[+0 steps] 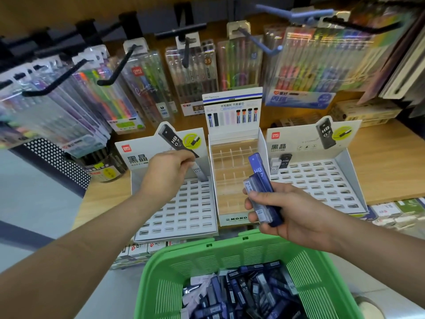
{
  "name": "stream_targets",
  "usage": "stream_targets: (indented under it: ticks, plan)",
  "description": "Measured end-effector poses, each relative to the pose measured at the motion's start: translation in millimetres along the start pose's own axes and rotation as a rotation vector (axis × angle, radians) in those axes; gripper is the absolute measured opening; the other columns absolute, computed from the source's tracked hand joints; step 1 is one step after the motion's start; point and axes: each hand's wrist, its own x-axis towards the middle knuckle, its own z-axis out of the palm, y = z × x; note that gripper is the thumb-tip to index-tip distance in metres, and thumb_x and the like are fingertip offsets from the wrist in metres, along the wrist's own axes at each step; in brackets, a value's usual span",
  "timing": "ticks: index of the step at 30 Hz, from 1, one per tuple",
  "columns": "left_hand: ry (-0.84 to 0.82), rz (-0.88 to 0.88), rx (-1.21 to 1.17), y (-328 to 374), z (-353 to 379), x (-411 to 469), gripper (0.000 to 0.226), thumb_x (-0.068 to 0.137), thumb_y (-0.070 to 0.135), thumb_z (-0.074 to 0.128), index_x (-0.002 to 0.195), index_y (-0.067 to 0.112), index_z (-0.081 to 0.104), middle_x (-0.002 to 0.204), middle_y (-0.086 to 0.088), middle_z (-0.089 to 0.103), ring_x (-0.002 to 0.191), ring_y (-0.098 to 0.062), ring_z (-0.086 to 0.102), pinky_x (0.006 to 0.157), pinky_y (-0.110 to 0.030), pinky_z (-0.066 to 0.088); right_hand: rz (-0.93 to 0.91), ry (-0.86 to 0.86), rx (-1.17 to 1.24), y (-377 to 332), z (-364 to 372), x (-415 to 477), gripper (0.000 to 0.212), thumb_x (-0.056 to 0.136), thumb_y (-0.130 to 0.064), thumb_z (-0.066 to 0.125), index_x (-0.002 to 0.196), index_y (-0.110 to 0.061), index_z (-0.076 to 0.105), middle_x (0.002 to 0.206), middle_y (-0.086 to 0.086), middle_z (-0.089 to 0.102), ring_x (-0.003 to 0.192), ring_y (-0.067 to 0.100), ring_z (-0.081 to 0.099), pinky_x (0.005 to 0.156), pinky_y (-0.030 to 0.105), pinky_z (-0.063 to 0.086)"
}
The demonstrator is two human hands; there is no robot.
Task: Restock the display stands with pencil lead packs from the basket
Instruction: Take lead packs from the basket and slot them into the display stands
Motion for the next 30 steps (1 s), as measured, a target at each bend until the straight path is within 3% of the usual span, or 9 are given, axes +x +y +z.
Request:
stream_targets:
  ticks: [7,11,13,14,16,18,21,26,30]
  plan:
    - [-0.124,0.146,0.079,7,0,2,0.016,0.089,0.006,0.062,0.098,0.008,0.075,0.098,-0.006,0.070,0.091,-0.028,0.064,0.079,-0.037,0.052,-0.041,0.058,-0.011,0,9,-3,0.035,0.072,-0.023,0.074,0.103,-0.010,0.065,0.086,0.009,0.073,0.069,0.017,0.071,0.044,0.021,0.050]
    - [-0.149,0.047,0.093,15,-2,1,0.022,0.095,0.014,0.056,0.109,0.013,0.072,0.102,-0.002,0.062,0.094,-0.022,0.058,0.082,-0.031,0.047,-0.034,0.088,0.060,-1,10,-4,0.030,0.069,-0.015,0.074,0.098,-0.009,0.065,0.075,0.005,0.070,0.072,0.020,0.073,0.043,0.022,0.051]
    - [-0.141,-0.093,-0.083,27,-9,4,0.019,0.094,0.015,0.057,0.105,0.016,0.073,0.089,0.007,0.063,0.080,-0.010,0.060,0.075,-0.024,0.049,-0.039,0.078,0.049,-2,10,-5,0.029,0.070,-0.013,0.073,0.098,-0.009,0.065,0.075,0.006,0.070,0.074,0.021,0.073,0.044,0.022,0.052]
    - [-0.191,-0.204,-0.292,35,-14,5,0.016,0.093,0.015,0.059,0.100,0.016,0.073,0.080,0.008,0.065,0.069,-0.006,0.060,0.069,-0.021,0.051,-0.043,0.071,0.034,-2,10,-5,0.029,0.070,-0.013,0.073,0.098,-0.009,0.066,0.077,0.006,0.071,0.075,0.021,0.074,0.043,0.022,0.051]
    - [-0.423,-0.382,-0.789,53,-25,4,0.014,0.091,0.013,0.063,0.102,0.013,0.072,0.078,-0.001,0.071,0.062,-0.009,0.062,0.061,-0.024,0.056,-0.054,0.060,0.009,-2,10,-6,0.028,0.070,-0.014,0.074,0.097,-0.009,0.067,0.081,0.008,0.071,0.074,0.021,0.073,0.042,0.020,0.049]
    - [-0.619,-0.378,-0.984,65,-29,1,0.022,0.085,0.011,0.069,0.107,0.016,0.071,0.089,-0.007,0.072,0.070,-0.015,0.066,0.064,-0.025,0.056,-0.063,0.051,0.011,-2,10,-6,0.026,0.070,-0.015,0.074,0.095,-0.011,0.068,0.081,0.009,0.071,0.068,0.019,0.071,0.040,0.019,0.046]
    - [-0.676,-0.333,-1.030,75,-28,-5,0.028,0.072,0.009,0.075,0.099,0.013,0.073,0.086,-0.010,0.070,0.070,-0.016,0.068,0.066,-0.022,0.056,-0.040,0.029,0.038,-4,10,-6,0.022,0.073,-0.017,0.071,0.094,-0.012,0.069,0.079,0.009,0.069,0.061,0.017,0.066,0.038,0.018,0.040]
    - [-0.580,-0.381,-0.976,69,-25,-5,0.027,0.061,0.036,0.077,0.072,0.012,0.072,0.061,-0.004,0.066,0.051,-0.009,0.059,0.050,-0.017,0.049,-0.022,-0.050,0.034,-7,8,-7,0.022,0.076,-0.036,0.072,0.088,-0.018,0.076,0.084,0.010,0.069,0.059,0.013,0.058,0.036,0.016,0.036]
    - [-0.585,-0.396,-0.976,64,-25,-6,0.029,0.059,0.040,0.079,0.070,0.014,0.073,0.061,-0.006,0.065,0.050,-0.011,0.060,0.048,-0.018,0.049,-0.048,-0.061,-0.006,-7,8,-5,0.015,0.073,-0.028,0.075,0.084,-0.019,0.078,0.087,0.012,0.072,0.058,0.012,0.056,0.037,0.015,0.036]
